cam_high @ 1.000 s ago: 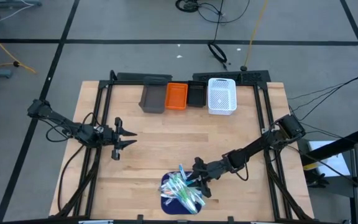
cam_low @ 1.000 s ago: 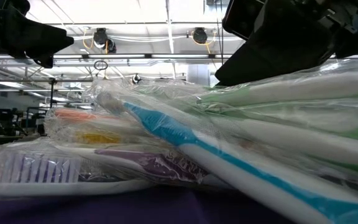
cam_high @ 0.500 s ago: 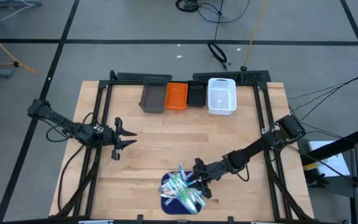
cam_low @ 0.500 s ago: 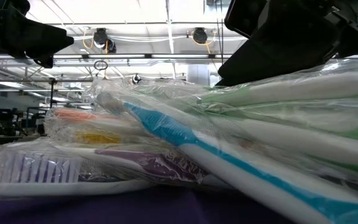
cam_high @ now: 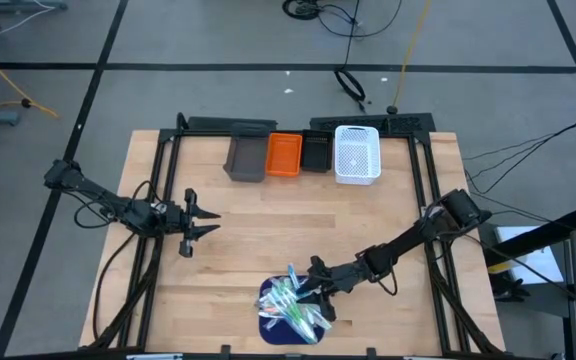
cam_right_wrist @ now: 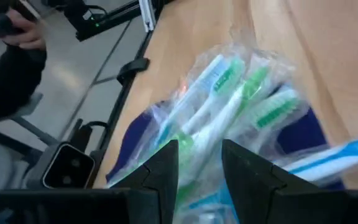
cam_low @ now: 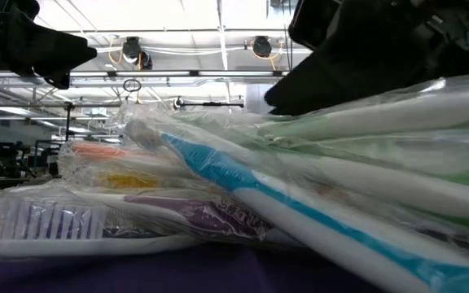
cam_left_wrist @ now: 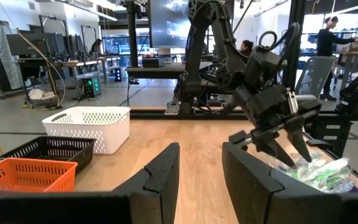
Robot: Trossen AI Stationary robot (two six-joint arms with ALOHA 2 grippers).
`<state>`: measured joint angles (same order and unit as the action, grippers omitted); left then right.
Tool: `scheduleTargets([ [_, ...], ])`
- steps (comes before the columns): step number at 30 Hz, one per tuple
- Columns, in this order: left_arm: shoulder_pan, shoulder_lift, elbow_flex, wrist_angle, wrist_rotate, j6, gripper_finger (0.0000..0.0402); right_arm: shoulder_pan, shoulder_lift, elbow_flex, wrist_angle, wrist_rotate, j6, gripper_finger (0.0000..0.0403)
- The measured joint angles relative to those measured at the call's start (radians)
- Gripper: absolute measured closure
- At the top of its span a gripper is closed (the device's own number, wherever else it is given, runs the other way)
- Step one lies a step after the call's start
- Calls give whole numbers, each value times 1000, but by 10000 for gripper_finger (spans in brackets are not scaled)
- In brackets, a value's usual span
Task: Pick & Place Toothbrushes
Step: Put the green toothbrush into the light black bin
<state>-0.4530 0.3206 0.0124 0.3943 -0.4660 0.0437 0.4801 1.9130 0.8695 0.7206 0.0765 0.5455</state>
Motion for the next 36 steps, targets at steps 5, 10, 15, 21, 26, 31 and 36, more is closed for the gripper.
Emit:
scheduleTargets([
  [5,0,0,0,0,0,0,277,-1,5,0,-8,0,-2,289],
  [10,0,0,0,0,0,0,277,-1,5,0,-1,-27,-7,301],
  [15,0,0,0,-1,0,0,277,0,5,0,-8,-29,-9,366],
  [21,0,0,0,0,0,0,277,-3,5,0,-4,-28,-23,399],
  [26,0,0,0,-1,0,0,277,-12,-16,0,-9,-25,-37,402],
  [31,0,0,0,1,0,0,277,-30,-84,0,-40,-22,-92,402],
  [36,0,0,0,21,2,-23,277,-47,-163,1,-67,5,-169,403],
])
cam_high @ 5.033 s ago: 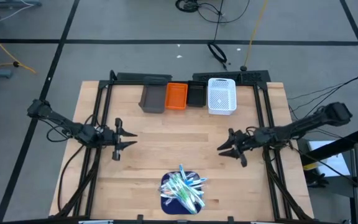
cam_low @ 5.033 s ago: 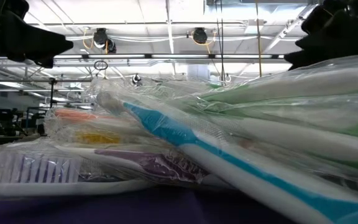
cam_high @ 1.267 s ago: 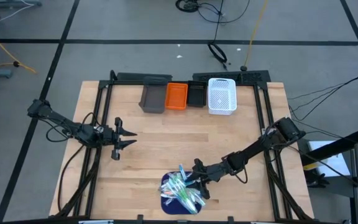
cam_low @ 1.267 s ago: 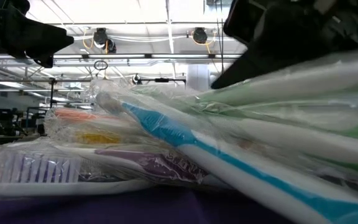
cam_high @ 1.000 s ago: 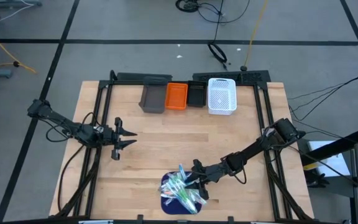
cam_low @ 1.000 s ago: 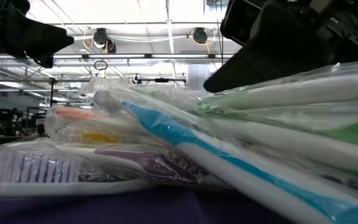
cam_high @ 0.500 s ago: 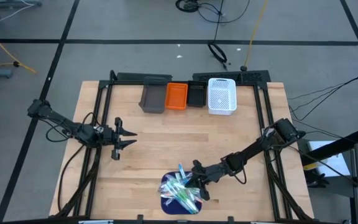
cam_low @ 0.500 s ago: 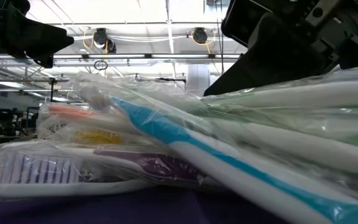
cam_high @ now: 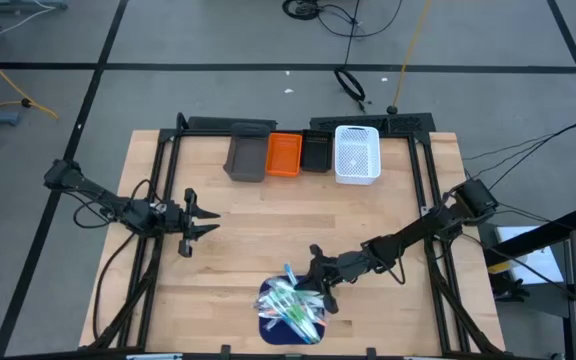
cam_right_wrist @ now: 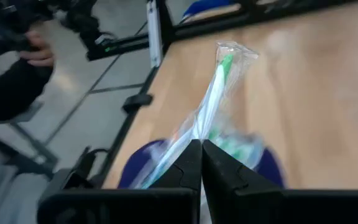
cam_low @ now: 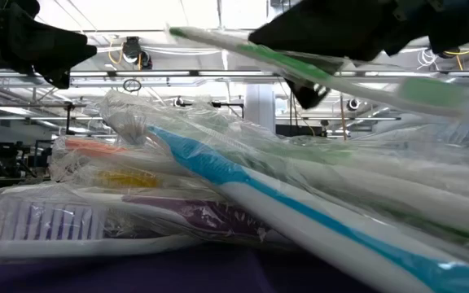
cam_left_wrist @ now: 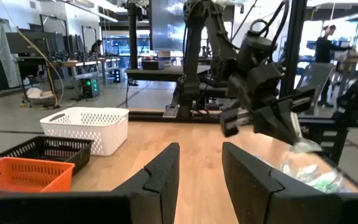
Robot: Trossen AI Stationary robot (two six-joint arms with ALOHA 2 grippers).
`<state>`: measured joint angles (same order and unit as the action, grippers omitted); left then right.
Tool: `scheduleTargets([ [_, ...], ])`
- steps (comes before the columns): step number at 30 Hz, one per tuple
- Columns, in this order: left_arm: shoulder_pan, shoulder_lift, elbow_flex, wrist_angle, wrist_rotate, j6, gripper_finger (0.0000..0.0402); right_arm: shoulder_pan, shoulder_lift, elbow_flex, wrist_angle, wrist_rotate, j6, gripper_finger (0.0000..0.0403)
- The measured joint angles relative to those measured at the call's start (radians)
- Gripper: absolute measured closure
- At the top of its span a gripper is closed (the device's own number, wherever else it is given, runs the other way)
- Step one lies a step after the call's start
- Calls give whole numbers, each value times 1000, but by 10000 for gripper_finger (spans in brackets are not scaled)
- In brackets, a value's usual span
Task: Pick & Place Toothbrushes
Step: Put the green toothbrush into the light black bin
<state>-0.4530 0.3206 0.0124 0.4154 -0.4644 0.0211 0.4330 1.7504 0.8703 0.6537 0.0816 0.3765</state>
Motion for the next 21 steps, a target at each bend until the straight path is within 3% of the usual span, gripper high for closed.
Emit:
scheduleTargets([
  [11,0,47,0,128,28,-83,277,-69,-94,0,18,81,-173,403],
  [21,11,344,4,495,52,-75,277,-153,-96,0,170,76,-256,403],
])
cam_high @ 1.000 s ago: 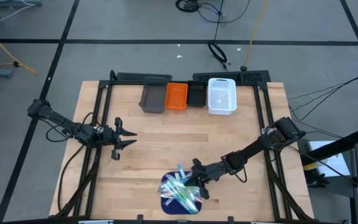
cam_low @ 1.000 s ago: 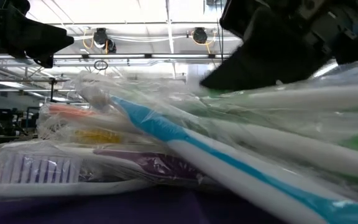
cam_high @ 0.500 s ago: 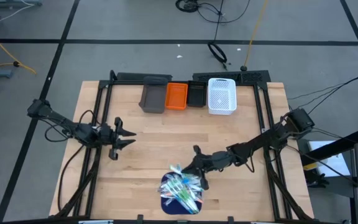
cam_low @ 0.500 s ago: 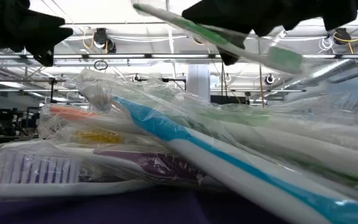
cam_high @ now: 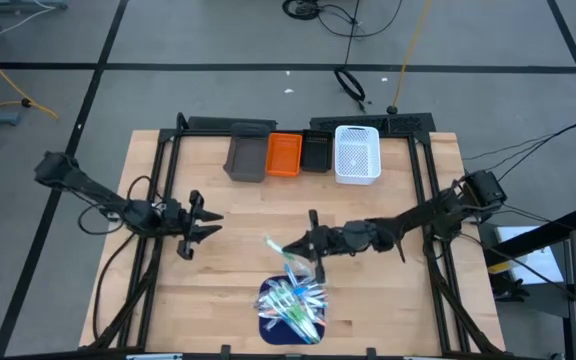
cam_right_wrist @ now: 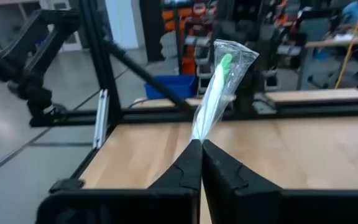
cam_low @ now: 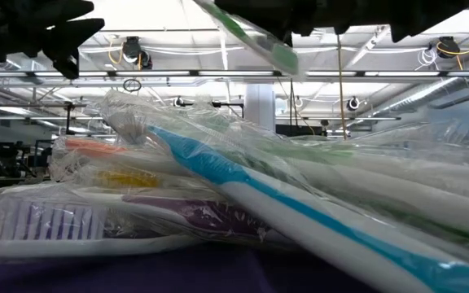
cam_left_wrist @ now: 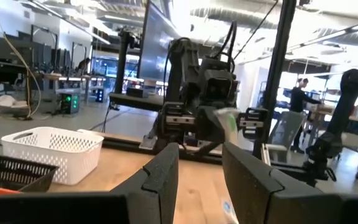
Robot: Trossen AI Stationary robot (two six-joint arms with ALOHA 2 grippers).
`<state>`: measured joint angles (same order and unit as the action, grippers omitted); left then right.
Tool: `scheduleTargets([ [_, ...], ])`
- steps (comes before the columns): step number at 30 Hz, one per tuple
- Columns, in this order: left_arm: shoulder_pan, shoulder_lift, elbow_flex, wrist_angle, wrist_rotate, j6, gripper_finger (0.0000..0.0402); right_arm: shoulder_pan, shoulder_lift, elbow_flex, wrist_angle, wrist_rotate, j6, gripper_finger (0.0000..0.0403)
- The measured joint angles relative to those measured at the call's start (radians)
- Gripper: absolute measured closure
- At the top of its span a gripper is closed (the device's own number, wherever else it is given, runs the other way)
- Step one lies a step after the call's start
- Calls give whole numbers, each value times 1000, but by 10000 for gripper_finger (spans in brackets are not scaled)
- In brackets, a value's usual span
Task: Pick & Place Toothbrushes
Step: Put the green toothbrush into the light black bin
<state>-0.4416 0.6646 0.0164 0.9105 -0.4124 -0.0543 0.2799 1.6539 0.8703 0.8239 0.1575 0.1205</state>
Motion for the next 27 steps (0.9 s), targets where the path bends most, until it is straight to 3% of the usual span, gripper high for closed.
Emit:
scheduleTargets([
  [6,46,200,63,116,2,-13,277,-35,0,0,86,-1,-31,403],
  [17,116,534,331,110,13,-35,277,-79,1,0,154,-1,-65,403],
  [27,171,731,492,111,145,-91,277,-117,-12,0,204,5,-119,403],
])
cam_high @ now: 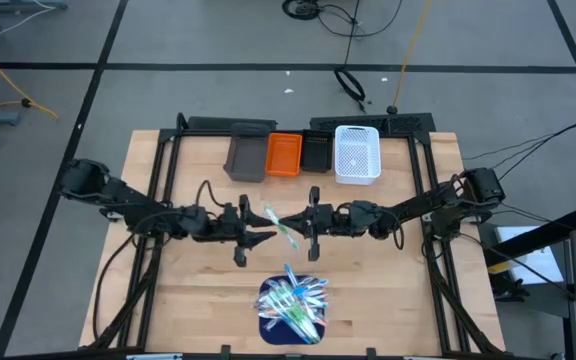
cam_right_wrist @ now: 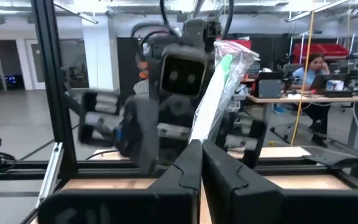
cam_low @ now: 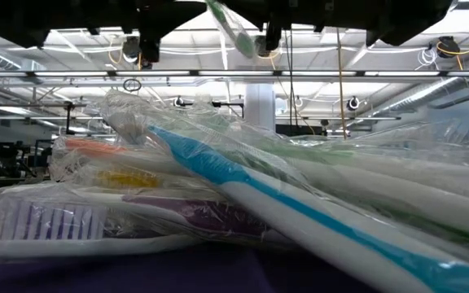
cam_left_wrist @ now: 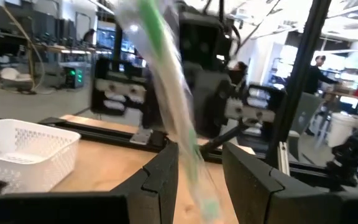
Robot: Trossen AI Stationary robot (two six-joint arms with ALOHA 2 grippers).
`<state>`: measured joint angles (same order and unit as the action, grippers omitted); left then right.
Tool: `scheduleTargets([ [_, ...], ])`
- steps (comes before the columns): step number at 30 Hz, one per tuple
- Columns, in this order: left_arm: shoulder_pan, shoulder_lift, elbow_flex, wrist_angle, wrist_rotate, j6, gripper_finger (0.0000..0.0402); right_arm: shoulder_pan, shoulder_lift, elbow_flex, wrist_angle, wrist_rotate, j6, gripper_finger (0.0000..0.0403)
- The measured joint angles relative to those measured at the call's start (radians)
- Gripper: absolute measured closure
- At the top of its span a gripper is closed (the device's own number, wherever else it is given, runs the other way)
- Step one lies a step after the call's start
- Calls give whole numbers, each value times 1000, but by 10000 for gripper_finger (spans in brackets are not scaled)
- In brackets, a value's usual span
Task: Pick & Place Toothbrushes
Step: Put the green toothbrush into the light black bin
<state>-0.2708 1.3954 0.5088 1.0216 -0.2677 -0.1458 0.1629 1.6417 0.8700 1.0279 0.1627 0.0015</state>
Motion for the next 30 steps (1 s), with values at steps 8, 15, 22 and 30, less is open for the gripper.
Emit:
scheduleTargets([
  [8,25,71,64,2,9,-22,277,-16,-34,0,4,2,-30,403],
  [15,53,130,126,-1,9,-21,277,-16,-33,0,-38,48,-42,403],
  [22,69,142,134,-20,10,-53,279,-16,-32,0,-43,48,-48,403],
  [30,68,143,134,-26,8,-50,368,-15,-32,0,-43,45,-52,403],
])
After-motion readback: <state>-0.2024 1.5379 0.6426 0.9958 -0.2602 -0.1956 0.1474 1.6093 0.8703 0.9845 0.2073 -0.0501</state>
